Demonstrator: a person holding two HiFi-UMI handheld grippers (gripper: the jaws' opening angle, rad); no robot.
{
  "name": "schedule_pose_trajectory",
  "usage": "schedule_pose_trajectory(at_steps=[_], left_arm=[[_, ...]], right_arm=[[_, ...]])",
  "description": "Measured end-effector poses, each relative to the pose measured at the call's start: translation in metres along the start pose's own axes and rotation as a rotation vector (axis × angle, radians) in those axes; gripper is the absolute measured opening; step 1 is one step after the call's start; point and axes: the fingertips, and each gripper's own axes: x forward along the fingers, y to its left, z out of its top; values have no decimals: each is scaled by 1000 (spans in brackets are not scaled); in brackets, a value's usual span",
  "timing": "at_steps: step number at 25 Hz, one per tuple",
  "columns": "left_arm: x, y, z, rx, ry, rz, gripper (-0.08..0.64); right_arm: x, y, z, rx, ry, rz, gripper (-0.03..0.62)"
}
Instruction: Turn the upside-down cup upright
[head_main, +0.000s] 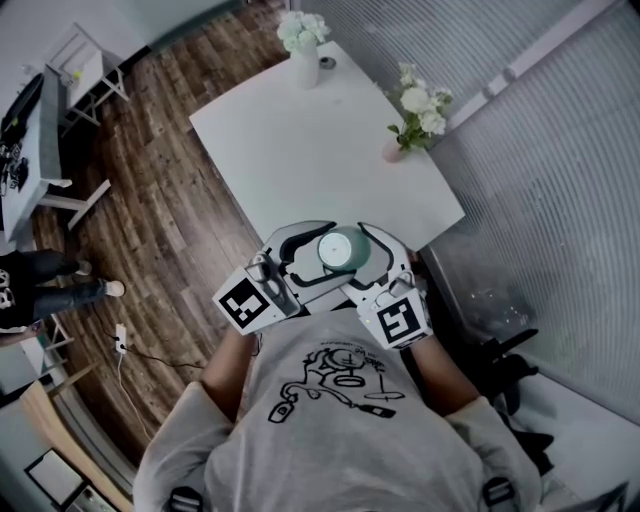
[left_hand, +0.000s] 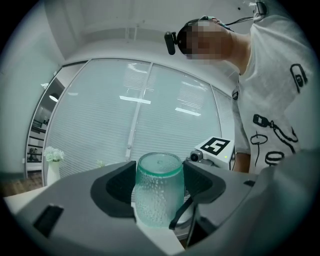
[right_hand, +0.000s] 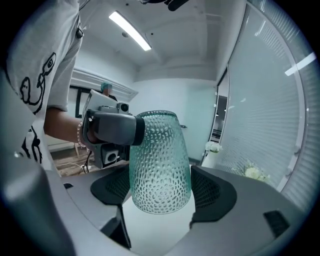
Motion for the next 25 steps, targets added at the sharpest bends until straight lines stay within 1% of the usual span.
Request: schedule_pose_trajectory(at_steps=[7,11,21,25], left_arm=[[3,1,-20,2,45,13,296],[4,0,-28,19,60,14,296],[12,5,-54,51,100,7,295],[14,7,-67,73,122,-3,295]], right_arm=[[9,7,-21,79,-13,33,370],[12,10,-29,122,-23,46,370],[25,14,-58,195,18,86,370],[30,16,-69,243,38,94,370]])
